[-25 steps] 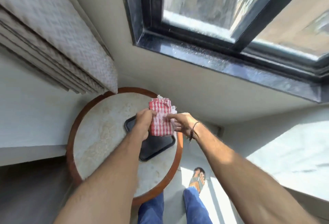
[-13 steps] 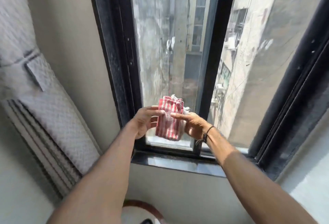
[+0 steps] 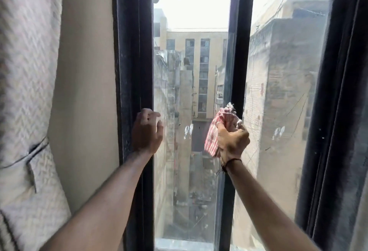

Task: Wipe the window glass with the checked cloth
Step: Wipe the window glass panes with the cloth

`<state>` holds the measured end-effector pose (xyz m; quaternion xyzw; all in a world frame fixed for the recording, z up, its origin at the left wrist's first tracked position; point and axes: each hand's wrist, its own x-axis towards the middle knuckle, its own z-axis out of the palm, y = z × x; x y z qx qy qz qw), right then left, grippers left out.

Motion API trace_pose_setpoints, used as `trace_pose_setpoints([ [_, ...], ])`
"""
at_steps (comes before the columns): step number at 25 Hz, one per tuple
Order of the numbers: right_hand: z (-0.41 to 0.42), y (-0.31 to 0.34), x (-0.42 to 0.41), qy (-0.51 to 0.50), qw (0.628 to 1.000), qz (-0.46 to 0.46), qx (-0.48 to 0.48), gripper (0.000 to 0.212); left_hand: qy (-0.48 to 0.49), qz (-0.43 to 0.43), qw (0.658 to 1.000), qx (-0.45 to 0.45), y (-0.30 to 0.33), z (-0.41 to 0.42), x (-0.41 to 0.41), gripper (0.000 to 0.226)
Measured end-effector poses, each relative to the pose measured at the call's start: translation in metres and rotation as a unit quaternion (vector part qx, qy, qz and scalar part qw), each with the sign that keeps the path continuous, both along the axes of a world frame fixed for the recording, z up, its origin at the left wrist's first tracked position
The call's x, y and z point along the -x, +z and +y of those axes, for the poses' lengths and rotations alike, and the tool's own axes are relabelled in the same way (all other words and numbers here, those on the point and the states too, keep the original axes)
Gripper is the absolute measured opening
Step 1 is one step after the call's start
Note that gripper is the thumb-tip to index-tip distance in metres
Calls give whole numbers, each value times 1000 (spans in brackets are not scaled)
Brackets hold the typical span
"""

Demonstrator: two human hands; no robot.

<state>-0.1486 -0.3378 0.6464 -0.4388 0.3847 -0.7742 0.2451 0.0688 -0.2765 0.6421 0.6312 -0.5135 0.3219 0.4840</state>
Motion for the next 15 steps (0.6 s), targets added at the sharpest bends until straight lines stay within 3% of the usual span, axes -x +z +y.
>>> trace_pose_setpoints([
  [2,-17,14,-3,-137,975,81,152,16,41,-91,995,13,5,-18,-23,47],
  [4,-36,20,-13,-191,934,192,233,23,36,-96,994,-48,7,-35,-37,66],
  [8,-64,-2,-44,-188,881,305,308,33,47,-132,990,-19,-5,-60,-54,80],
  [12,-87,-31,-64,-157,844,378,347,50,106,-167,980,25,-14,-79,-67,73],
  [15,-75,-92,-64,-74,753,525,390,48,118,-177,977,16,-15,-79,-66,73],
])
